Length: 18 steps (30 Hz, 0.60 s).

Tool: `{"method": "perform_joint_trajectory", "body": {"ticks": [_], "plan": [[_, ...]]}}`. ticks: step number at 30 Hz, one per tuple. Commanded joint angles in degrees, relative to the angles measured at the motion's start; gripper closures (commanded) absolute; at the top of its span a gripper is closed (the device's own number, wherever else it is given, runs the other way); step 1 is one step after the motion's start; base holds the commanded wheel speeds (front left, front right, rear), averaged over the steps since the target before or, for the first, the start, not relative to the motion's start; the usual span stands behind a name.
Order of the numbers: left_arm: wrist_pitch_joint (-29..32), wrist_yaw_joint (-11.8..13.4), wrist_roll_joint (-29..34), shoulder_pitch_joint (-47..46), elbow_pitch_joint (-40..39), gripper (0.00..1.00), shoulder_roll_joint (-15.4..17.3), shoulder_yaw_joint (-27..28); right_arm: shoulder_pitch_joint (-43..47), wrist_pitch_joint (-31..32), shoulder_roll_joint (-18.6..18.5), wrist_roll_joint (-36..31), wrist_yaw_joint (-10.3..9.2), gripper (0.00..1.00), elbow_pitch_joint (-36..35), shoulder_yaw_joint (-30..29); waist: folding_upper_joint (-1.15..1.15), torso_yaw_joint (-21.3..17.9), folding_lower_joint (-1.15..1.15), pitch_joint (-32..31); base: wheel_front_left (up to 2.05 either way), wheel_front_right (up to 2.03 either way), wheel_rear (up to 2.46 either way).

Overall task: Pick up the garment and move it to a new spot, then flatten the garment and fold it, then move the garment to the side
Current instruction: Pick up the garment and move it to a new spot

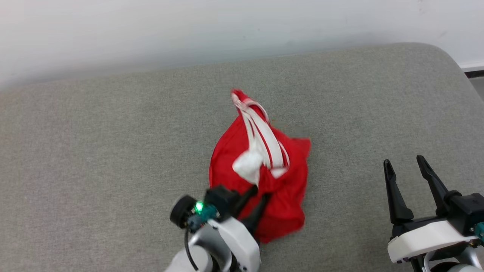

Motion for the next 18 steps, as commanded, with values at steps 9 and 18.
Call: {"method": "perform_joint_trajectory", "body": {"ticks": [9,18], "plan": [[-0.19,-1.2,0.96,2.94,4.42,0.24,0.49,-6.09,-1.81,-1.11,0.05,0.67,-0.04,0.0,0.85,0.28,0.0,1.45,0.0,1.27,0.0,0.0,0.0],[-6.94,0.57,0.52,3.11,1.44,0.0,-0.29,-4.29,-0.43,-0.46,0.05,0.13,-0.04,0.0,1.2,-0.06,0.0,3.89,0.0,-2.24,0.0,0.0,0.0]]}}
